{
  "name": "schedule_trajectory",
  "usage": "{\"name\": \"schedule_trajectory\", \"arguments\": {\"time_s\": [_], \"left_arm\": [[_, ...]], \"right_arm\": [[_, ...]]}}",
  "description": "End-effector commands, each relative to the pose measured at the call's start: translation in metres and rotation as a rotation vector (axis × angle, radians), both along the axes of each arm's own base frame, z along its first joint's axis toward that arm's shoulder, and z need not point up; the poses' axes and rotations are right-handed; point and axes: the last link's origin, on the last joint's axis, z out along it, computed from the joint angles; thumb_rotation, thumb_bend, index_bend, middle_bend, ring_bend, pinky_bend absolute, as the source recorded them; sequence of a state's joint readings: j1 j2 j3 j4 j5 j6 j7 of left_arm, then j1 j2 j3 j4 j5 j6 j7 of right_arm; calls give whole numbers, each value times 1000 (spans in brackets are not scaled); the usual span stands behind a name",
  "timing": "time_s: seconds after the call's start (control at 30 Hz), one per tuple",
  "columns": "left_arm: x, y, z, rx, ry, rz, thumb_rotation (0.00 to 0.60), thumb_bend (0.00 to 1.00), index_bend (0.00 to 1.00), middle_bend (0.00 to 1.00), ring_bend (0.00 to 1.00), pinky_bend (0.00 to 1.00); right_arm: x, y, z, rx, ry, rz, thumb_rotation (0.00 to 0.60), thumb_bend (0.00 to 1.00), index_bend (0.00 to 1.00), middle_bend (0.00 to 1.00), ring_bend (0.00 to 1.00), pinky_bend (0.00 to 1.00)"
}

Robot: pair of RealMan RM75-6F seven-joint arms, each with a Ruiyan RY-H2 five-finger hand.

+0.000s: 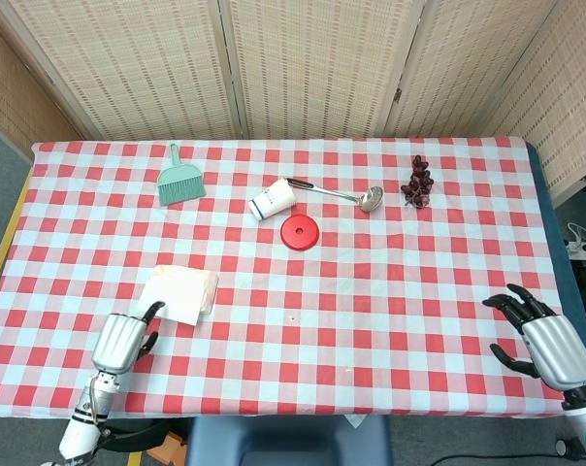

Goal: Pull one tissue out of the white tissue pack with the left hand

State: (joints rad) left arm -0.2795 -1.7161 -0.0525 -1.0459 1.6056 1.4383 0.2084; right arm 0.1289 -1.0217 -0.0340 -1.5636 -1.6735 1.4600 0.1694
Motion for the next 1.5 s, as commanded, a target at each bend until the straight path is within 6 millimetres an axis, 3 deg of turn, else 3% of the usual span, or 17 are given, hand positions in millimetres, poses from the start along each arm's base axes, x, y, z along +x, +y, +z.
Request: {"name": "schedule_trajectory", "arguments": {"time_s": [0.03,0.73,1.03,1.1,1.33,1.5], "left_arm": [[3,9,-10,6,-3,-2,600,346,332,1000,1000,1000],[10,31,-39,54,15,-24,600,352,377,1000,1000,1000],[3,33,-45,23,28,-3,600,350,284,1000,1000,1000],[4,33,-45,33,20,-1,600,354,321,1000,1000,1000],[10,37,-41,100,-52,-11,600,446,624,1000,1000,1000],[12,41,-38,135,-71,-16,600,482,681,1000,1000,1000]], "right_arm": [[0,0,0,1,1,-3,600,196,259,238,80,324],[0,0,0,1,-2,-2,600,196,261,238,80,324],[0,0,1,4,-5,0,600,196,263,238,80,324],[0,0,0,5,-3,1,600,196,263,238,80,324],[0,0,-1,9,3,-1,600,197,263,238,80,324],[0,0,0,9,3,0,600,197,263,238,80,324]]}}
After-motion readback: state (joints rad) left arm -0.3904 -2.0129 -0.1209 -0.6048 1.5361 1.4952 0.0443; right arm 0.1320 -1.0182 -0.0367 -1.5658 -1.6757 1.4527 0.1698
